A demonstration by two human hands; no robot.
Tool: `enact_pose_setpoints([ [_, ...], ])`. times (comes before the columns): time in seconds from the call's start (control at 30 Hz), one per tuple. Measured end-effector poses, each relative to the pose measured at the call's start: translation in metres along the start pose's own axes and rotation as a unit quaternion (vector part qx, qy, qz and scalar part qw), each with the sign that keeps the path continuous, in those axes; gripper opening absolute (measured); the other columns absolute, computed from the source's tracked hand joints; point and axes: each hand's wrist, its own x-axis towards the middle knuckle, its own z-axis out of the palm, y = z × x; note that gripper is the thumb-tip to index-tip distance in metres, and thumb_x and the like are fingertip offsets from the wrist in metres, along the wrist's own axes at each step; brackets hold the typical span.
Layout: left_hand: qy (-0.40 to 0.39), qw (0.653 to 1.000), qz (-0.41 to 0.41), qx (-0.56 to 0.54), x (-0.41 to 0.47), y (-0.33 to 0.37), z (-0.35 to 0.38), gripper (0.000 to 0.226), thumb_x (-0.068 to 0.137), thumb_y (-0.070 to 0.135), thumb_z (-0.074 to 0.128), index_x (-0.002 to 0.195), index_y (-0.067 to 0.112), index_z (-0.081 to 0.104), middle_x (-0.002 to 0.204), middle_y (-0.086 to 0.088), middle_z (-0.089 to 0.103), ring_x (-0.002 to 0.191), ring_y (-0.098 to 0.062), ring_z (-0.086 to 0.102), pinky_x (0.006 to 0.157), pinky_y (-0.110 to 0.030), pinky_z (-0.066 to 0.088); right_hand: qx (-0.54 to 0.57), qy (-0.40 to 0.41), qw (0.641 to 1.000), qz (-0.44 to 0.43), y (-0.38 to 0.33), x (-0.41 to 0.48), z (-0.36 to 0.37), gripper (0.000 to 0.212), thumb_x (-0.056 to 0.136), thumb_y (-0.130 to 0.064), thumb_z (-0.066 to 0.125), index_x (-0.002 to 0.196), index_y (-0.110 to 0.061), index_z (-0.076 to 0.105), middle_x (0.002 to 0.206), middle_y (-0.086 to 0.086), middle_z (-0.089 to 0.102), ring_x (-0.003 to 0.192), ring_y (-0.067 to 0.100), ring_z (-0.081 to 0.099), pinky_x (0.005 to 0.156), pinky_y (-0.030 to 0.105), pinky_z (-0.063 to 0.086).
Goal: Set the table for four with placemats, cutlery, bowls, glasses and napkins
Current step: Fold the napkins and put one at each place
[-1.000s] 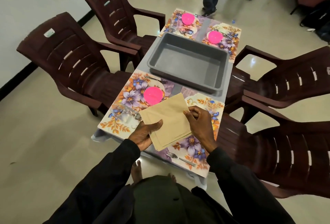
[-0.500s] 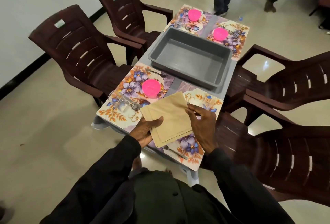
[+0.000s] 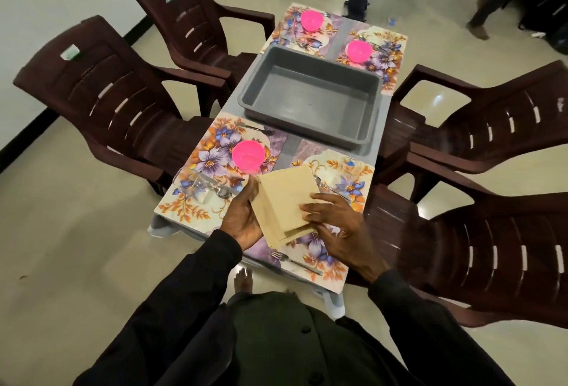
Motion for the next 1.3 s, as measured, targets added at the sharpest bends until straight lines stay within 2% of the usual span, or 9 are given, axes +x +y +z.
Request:
enact_pose_setpoints([
  [0.1,-0.021,0.999,-0.009,0.027,0.005,0.011,0.003,0.036,0.103,0.030,0.055,0.130,0.010,0.067,0.130,-0.016,0.068,0.119,-0.030,0.065,0.107,-0.051,0.048,0.010,-0.044,0.999,0.016,-0.005,0.003,0.000,0.028,0.086,0.003,0.067,0.110,-0.008,0.076,0.129,-0.004,0.069,0.134,0.022,0.055,0.109,0.042,0.046],
  [0.2,-0.014,0.995,0.002,0.098,0.016,0.018,0.000,0.034,0.096,0.000,0.058,0.128,0.008,0.064,0.131,-0.018,0.067,0.124,-0.031,0.063,0.110,-0.050,0.045,0.000,0.027,0.997,0.072,-0.010,0.012,0.002,0.029,0.089,0.005,0.063,0.112,-0.008,0.076,0.124,-0.003,0.071,0.121,0.017,0.064,0.102,0.035,0.051],
  [0.3,-0.023,0.992,-0.005,0.121,0.025,0.025,-0.003,0.039,0.095,-0.009,0.055,0.130,0.006,0.062,0.138,-0.020,0.062,0.130,-0.033,0.058,0.113,-0.050,0.044,-0.049,0.100,0.980,0.164,-0.009,0.034,0.011,0.017,0.095,-0.009,0.068,0.111,-0.011,0.075,0.111,-0.009,0.072,0.101,0.007,0.069,0.088,0.020,0.054],
  [0.47,-0.030,0.993,-0.013,0.116,0.039,0.042,-0.007,0.047,0.094,-0.013,0.052,0.139,0.001,0.055,0.139,-0.021,0.061,0.130,-0.034,0.058,0.108,-0.049,0.048,0.016,0.016,0.929,0.369,0.009,0.059,0.029,0.029,0.085,-0.041,0.080,0.104,-0.020,0.073,0.098,-0.011,0.072,0.090,0.002,0.066,0.079,0.018,0.052],
  [0.6,-0.036,0.992,-0.018,0.123,0.047,0.058,-0.013,0.053,0.092,-0.015,0.054,0.143,-0.001,0.051,0.139,-0.022,0.061,0.129,-0.036,0.059,0.105,-0.050,0.049,0.120,0.017,0.911,0.393,0.014,0.061,0.036,0.021,0.081,-0.024,0.086,0.096,-0.015,0.075,0.095,-0.004,0.077,0.091,0.010,0.072,0.086,0.027,0.056],
  [0.73,-0.031,0.987,-0.019,0.155,0.051,0.071,-0.018,0.058,0.088,-0.015,0.062,0.143,-0.002,0.051,0.139,-0.022,0.061,0.130,-0.036,0.058,0.106,-0.049,0.050,0.154,0.038,0.906,0.392,0.008,0.066,0.034,0.016,0.085,-0.009,0.081,0.099,-0.005,0.075,0.093,0.012,0.076,0.079,0.017,0.072,0.073,0.027,0.060],
  [0.9,-0.016,0.981,-0.021,0.192,0.054,0.078,-0.025,0.062,0.084,-0.013,0.068,0.143,-0.002,0.051,0.138,-0.023,0.061,0.130,-0.038,0.057,0.093,-0.045,0.058,0.174,0.043,0.891,0.417,0.006,0.077,0.029,0.015,0.084,0.000,0.079,0.096,-0.008,0.076,0.089,0.012,0.075,0.076,0.017,0.071,0.068,0.027,0.061],
  [1.07,-0.012,0.985,-0.035,0.170,0.054,0.075,-0.023,0.051,0.086,-0.017,0.062,0.134,0.000,0.058,0.134,-0.022,0.064,0.123,-0.034,0.063,0.092,-0.045,0.059,0.334,0.237,0.795,0.447,-0.006,0.078,0.044,0.026,0.085,-0.001,0.077,0.110,-0.002,0.068,0.105,0.015,0.077,0.097,0.029,0.075,0.083,0.038,0.062],
  [1.3,-0.024,0.989,-0.056,0.136,0.055,0.061,-0.014,0.049,0.089,-0.015,0.059,0.133,0.006,0.058,0.134,-0.020,0.064,0.120,-0.031,0.064,0.100,-0.048,0.054,0.466,0.282,0.698,0.466,-0.011,0.059,0.078,0.040,0.087,-0.003,0.072,0.125,-0.001,0.064,0.122,0.014,0.072,0.117,0.031,0.068,0.090,0.037,0.059],
])
